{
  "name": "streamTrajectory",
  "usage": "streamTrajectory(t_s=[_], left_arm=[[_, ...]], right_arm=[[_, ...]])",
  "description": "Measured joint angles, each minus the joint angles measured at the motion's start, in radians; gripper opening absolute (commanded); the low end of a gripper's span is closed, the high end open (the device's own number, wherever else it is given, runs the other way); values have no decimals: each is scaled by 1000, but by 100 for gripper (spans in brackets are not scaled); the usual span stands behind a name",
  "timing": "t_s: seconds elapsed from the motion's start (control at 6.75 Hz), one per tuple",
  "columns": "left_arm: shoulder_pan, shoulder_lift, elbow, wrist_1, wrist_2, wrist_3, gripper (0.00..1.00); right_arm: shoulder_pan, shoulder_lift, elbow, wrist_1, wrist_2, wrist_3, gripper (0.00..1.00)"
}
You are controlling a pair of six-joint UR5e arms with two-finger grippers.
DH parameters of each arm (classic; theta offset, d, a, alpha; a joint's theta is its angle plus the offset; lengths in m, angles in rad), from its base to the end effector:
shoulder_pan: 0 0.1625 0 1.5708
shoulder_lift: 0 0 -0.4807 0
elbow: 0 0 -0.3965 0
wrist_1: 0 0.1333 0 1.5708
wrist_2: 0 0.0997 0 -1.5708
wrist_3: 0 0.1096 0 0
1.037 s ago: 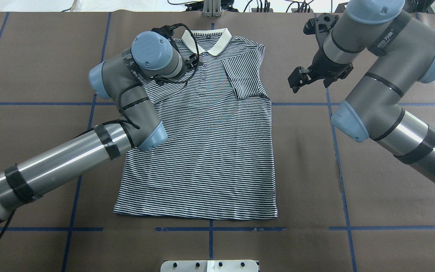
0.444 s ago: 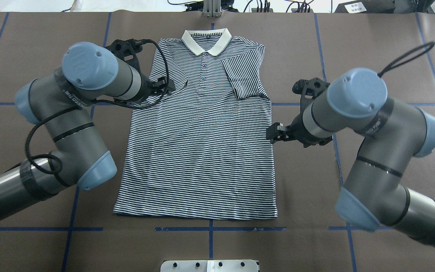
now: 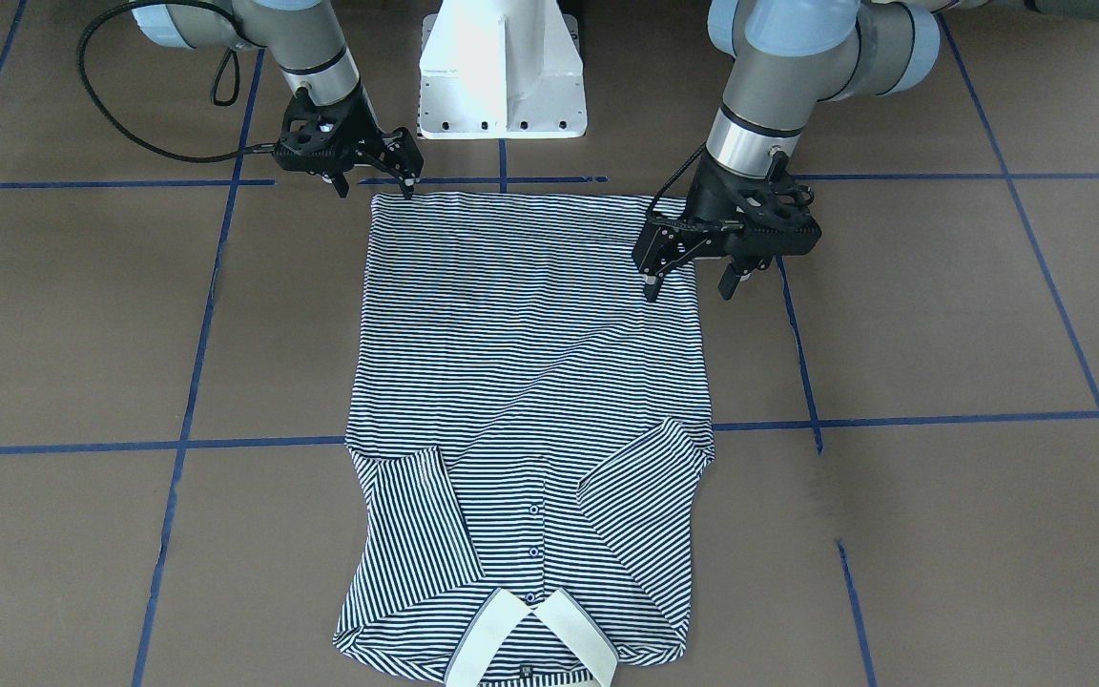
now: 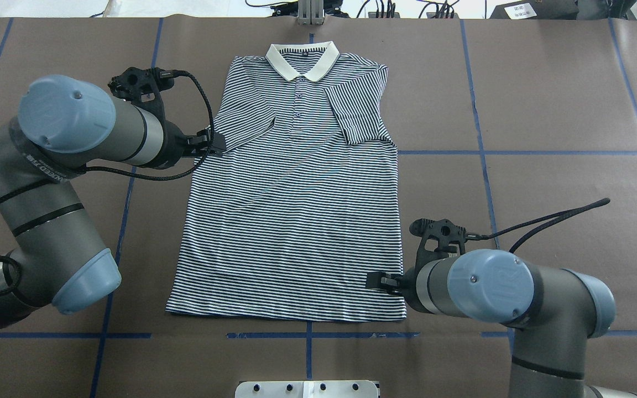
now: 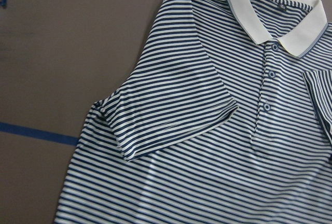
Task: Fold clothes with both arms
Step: 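Move both grippers down to the hem corners nearest the robot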
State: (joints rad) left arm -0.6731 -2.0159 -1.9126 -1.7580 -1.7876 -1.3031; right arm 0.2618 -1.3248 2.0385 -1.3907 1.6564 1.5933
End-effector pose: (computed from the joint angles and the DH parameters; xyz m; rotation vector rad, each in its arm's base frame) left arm 0.4253 -0.4795 0.2932 0.2627 0.9578 -0.2661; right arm -0.5131 -0.2658 0.3599 0.0274 -0.8984 0.2267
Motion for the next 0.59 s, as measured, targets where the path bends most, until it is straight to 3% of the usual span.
streamTrajectory(t_s=[0.44, 0.59], left_arm=[[7, 3, -7, 0, -2, 1, 100], [10, 3, -7, 0, -2, 1, 100]], right_arm=[[-41, 11, -66, -36, -20, 14, 99], [-45, 15, -85, -39, -19, 14, 88]])
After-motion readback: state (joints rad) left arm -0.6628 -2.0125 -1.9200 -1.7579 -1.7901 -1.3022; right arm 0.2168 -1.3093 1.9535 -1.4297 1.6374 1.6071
